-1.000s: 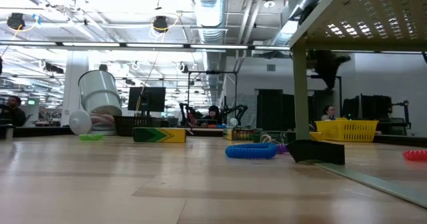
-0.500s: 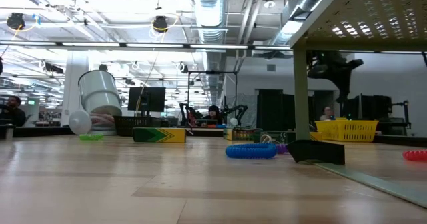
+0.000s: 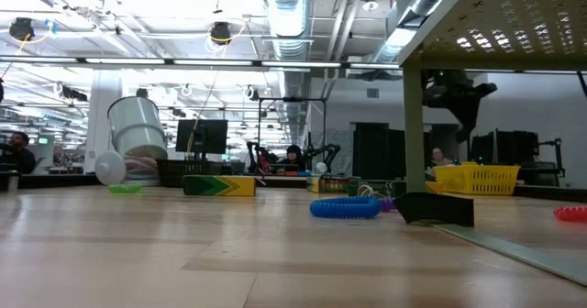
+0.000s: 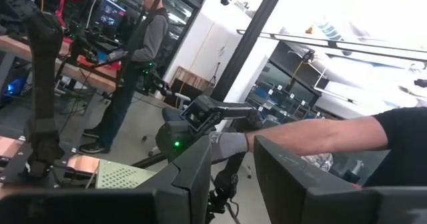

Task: Pick & Place Office Desk Supplies
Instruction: Put the black rubber band into the yellow bin

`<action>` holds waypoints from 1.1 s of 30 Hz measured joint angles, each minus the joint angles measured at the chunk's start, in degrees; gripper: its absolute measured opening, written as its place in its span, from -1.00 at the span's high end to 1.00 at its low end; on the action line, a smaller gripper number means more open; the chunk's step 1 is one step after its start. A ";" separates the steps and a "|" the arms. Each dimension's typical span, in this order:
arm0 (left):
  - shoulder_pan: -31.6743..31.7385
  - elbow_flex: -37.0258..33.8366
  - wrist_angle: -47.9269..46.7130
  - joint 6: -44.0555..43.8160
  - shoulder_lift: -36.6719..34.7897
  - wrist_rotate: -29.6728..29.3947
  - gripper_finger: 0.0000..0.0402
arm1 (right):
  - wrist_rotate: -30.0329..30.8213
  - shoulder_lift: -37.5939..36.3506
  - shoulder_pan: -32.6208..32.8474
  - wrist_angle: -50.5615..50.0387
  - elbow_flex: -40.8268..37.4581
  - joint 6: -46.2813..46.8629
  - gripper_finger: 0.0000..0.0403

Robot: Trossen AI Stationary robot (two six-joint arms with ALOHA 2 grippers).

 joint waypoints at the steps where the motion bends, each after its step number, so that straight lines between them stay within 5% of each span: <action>1: 0.00 0.00 0.00 -0.06 0.00 0.02 0.46 | -0.69 0.00 -0.17 0.04 0.26 -0.02 0.70; 12: 0.00 0.00 0.11 -0.47 0.00 0.02 0.46 | -5.56 0.00 -1.24 0.04 1.59 -0.20 0.41; 33: 0.00 0.00 0.05 -0.52 0.00 1.38 0.46 | -11.92 -5.10 -1.21 0.09 2.23 -2.30 0.24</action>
